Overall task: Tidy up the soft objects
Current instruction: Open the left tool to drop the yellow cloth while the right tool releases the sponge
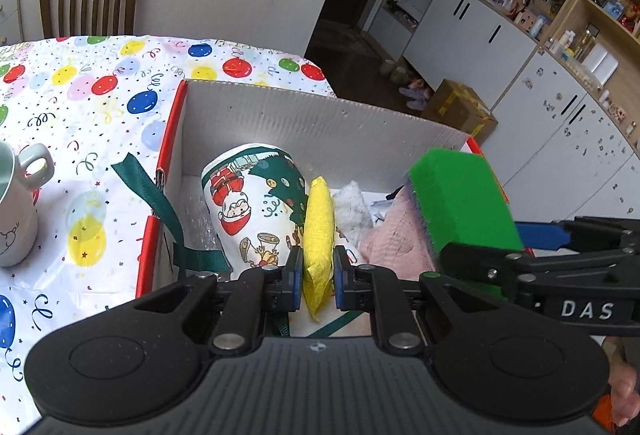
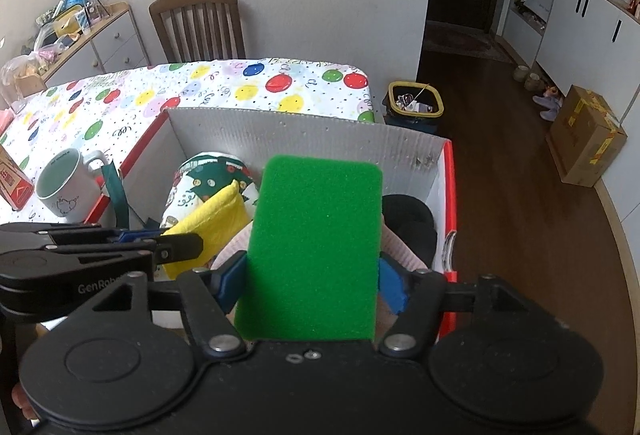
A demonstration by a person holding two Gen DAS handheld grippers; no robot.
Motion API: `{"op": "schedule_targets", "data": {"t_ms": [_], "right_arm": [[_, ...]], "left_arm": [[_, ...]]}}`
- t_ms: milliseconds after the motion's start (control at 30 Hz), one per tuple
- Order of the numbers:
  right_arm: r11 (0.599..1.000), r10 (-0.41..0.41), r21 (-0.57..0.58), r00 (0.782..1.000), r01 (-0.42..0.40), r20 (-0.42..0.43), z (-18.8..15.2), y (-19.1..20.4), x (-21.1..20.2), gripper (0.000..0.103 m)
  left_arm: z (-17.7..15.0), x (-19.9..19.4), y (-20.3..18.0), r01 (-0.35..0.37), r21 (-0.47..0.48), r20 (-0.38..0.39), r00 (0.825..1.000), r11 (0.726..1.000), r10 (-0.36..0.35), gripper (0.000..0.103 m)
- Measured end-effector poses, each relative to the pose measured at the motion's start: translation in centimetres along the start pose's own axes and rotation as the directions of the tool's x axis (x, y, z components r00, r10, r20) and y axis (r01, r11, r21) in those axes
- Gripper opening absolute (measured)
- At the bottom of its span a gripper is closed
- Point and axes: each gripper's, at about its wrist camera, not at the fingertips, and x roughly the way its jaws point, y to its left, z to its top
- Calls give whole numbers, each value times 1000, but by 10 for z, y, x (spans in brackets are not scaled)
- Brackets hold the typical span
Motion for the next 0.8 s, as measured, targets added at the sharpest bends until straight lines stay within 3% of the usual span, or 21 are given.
{"op": "schedule_targets", "data": {"t_ms": [567,800], "right_arm": [[999,30,-27,999,-29,40,1,-3,-24,85],[998,42,-55,998,-40,49,0,-2,-29,93]], "left_arm": [[0,-26,-3,-21,22,33,999,1000,20,15],[-5,-42,-8,-24,43,63,998,999,21,31]]}}
